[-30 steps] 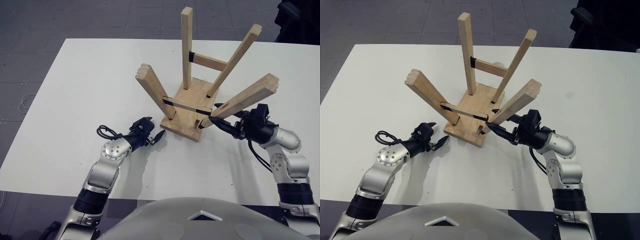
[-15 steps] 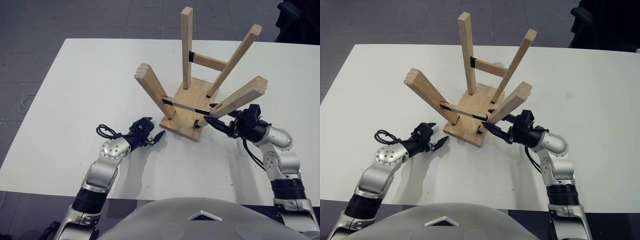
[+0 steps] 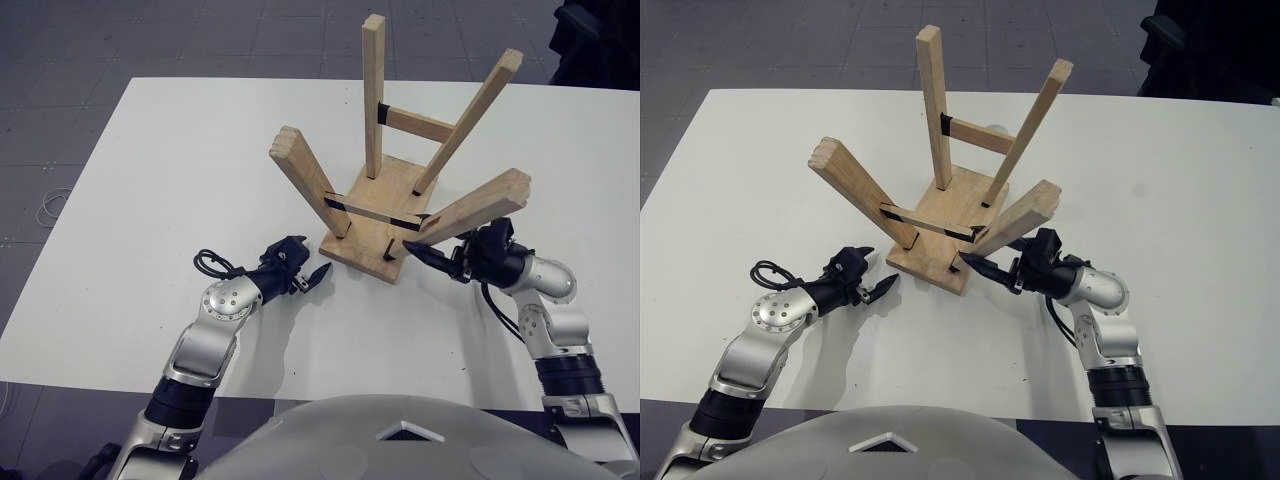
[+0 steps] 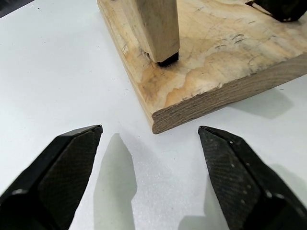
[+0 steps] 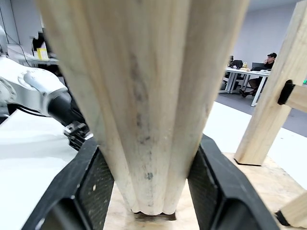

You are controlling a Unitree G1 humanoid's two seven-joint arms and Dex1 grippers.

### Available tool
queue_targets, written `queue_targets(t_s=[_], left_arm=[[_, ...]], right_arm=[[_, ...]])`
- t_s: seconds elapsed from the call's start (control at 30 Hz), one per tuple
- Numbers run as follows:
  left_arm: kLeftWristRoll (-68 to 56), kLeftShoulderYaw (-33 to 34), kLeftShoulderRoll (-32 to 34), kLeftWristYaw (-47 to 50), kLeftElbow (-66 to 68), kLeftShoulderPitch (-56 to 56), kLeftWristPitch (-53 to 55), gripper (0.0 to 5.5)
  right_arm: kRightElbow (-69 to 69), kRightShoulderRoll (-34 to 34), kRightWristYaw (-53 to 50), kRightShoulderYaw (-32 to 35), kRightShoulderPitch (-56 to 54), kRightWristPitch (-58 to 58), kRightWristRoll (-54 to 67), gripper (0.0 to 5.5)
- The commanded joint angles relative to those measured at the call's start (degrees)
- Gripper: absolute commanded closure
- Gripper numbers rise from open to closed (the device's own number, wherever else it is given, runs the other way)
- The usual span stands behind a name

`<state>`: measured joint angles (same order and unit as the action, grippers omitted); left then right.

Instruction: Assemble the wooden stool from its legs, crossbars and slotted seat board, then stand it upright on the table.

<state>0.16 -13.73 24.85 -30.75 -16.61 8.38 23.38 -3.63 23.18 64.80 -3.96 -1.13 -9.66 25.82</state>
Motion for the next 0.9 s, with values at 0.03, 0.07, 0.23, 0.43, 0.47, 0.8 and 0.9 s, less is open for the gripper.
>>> queue_targets(t_s=[0.03,0.07,0.23,0.43,0.47,0.8,0.9], left_arm=[[-0.1,-0.29,0.33,-0.28,-0.91,0.07,0.63,1.8],[-0.06,-0.37,0.34,-0.29,-0.9,0.11,0.64,1.8],[0.02,-0.17,0.35,-0.03,-0.93,0.3,0.65,1.8],[0.12,-0.48,-0.08,0.37,-0.98,0.77,0.56,1.8],[0.14,-0.51,-0.15,0.47,-1.13,0.99,0.58,1.8],[0.43,-0.86,-0.83,1.39,-1.54,1.76,0.59,1.8],[0.47,-0.91,-1.05,1.72,-1.6,1.96,0.6,1.8]], right_arm=[[-4.18,0.69,-0.06,-0.85,-1.19,-0.17,-3.12,3.46],[-4.47,0.67,-0.06,-0.87,-1.41,-0.33,-3.08,3.46],[-2.26,2.26,0.75,-0.92,0.2,1.87,-1.89,3.46],[2.03,5.06,0.48,0.23,0.36,6.12,-0.36,3.46],[3.28,5.48,-0.13,0.43,0.01,7.4,-0.28,3.46],[15.23,14.54,-2.7,-2.39,-2.27,21.6,-4.89,3.47],[16.98,17.46,-2.97,-4.15,-3.72,26.59,-6.45,3.47]])
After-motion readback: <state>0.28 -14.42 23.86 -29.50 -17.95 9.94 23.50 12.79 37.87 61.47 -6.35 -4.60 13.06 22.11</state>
